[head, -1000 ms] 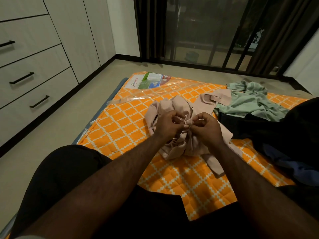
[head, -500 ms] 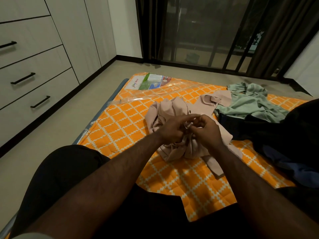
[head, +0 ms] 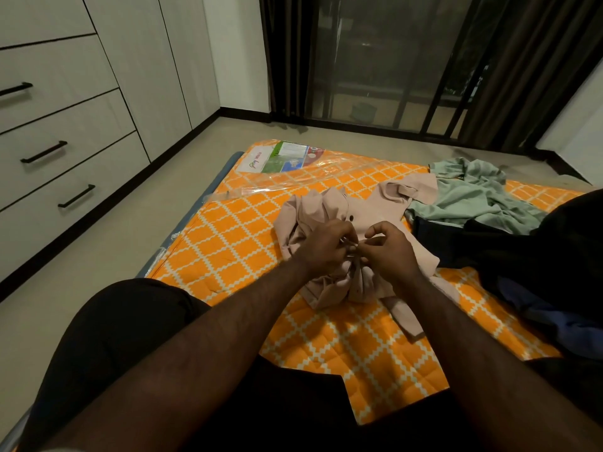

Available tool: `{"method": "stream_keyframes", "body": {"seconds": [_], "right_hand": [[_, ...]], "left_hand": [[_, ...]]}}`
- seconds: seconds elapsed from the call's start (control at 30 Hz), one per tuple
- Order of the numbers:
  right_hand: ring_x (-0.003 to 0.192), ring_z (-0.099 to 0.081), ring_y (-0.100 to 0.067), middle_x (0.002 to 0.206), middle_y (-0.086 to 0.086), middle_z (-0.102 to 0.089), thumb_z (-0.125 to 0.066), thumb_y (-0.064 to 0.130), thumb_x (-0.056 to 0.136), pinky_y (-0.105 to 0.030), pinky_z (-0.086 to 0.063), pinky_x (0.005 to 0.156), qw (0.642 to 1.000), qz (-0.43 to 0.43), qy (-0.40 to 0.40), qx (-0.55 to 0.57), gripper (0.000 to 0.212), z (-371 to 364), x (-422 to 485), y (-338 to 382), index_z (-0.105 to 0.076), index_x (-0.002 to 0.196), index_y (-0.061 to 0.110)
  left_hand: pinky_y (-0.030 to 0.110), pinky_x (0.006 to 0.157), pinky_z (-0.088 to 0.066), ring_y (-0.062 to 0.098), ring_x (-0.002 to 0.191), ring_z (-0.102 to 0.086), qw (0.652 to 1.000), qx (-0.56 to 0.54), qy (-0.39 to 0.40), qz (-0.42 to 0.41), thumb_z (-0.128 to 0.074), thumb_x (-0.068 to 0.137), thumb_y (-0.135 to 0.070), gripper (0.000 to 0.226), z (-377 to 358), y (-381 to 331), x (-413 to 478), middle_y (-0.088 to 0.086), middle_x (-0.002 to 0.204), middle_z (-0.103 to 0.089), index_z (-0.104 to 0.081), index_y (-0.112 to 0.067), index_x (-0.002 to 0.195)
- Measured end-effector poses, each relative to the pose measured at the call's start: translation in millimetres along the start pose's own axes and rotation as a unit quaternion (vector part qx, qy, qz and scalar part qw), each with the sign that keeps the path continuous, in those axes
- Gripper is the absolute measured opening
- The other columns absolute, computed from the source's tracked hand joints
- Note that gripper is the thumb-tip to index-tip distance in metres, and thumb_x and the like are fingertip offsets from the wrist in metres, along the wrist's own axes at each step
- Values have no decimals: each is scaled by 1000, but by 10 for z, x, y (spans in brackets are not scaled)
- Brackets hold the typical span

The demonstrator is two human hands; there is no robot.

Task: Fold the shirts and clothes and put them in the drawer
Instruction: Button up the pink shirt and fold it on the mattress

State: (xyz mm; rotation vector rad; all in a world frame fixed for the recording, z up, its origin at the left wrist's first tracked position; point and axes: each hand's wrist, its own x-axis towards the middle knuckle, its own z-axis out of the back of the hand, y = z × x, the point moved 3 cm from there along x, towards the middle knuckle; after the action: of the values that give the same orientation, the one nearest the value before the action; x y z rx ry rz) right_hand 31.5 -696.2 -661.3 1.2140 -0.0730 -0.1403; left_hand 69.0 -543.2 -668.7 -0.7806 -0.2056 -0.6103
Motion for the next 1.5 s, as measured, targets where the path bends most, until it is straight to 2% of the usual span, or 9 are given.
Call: {"method": "stream_keyframes", "body": {"seconds": [0.13, 0.33, 0.5, 0.7, 0.83, 0.97, 1.2, 1.3, 1.5], "right_hand": [[88, -73, -23, 93, -6, -75, -80, 12, 84, -43, -62, 78, 999, 7, 10, -51, 27, -22, -4, -16, -60, 101, 20], [91, -68, -10, 99, 2, -71, -66, 3, 95, -19, -51, 66, 991, 62, 31, -113, 22, -33, -6, -1, -62, 108, 20], [86, -64, -19, 91, 1, -65, -60, -4, 94, -33, -54, 68, 990, 70, 18, -122, 24, -49, -11, -34, -51, 106, 15], [86, -67, -12, 96, 3, -68, -62, 2, 98, -23, -51, 64, 993, 56, 23, -106, 22, -63, -33, -48, -54, 111, 17], [86, -71, -13, 98, 3, -72, -67, 9, 97, -31, -58, 69, 994, 61, 12, -89, 23, -65, -42, -21, -55, 114, 20], [84, -68, -10, 95, 4, -69, -71, 12, 95, -23, -52, 64, 993, 71, -32, -90, 26, -64, -59, -21, -54, 113, 20], [84, -71, -22, 91, -11, -72, -74, -2, 88, -26, -59, 66, 996, -8, -31, 84, 19, -51, -37, -18, -66, 103, 6], [88, -73, -28, 94, -17, -75, -75, -4, 86, -35, -63, 74, 992, -33, -16, 119, 13, -34, -30, -43, -73, 95, 5], [85, -74, -23, 93, -13, -76, -73, 0, 90, -31, -61, 71, 991, -17, -7, 134, 13, -40, -29, -51, -73, 102, 2]], "left_hand": [[25, 66, -46, 15, 82, -57, 1000, -2, 0, 5, -72, 83, -2, 13, -7, 2, -9, 3, 90, -63, -67, -11, 91], [28, 65, -47, 17, 79, -60, 999, -27, -21, 8, -73, 82, -1, 11, 47, 17, 5, 2, 84, -65, -69, -11, 86], [29, 66, -48, 18, 79, -60, 999, -21, -32, 1, -73, 81, 3, 12, 44, -12, 8, 7, 85, -67, -70, -7, 85], [16, 60, -44, 3, 67, -55, 998, -58, -27, 22, -76, 80, 6, 10, 84, 37, -22, 0, 82, -61, -72, -2, 85], [26, 49, -50, 13, 53, -63, 984, -160, -18, 76, -73, 87, 4, 6, 110, 69, -50, 0, 71, -65, -70, 4, 92], [37, 57, -59, 28, 63, -70, 972, -213, -22, 95, -70, 91, 2, 8, 108, 15, -68, 13, 78, -70, -70, 2, 99], [22, 65, -53, 5, 71, -65, 976, -185, -58, 97, -68, 91, 2, 9, 60, 10, -45, 1, 85, -69, -72, -2, 99], [19, 60, -50, -2, 65, -63, 978, -179, -65, 89, -67, 91, 2, 9, 42, -2, -50, -6, 78, -66, -71, -4, 95], [28, 57, -50, 6, 62, -61, 975, -185, -80, 91, -66, 88, 0, 10, 2, 38, -46, -7, 75, -64, -71, -7, 92]]}}
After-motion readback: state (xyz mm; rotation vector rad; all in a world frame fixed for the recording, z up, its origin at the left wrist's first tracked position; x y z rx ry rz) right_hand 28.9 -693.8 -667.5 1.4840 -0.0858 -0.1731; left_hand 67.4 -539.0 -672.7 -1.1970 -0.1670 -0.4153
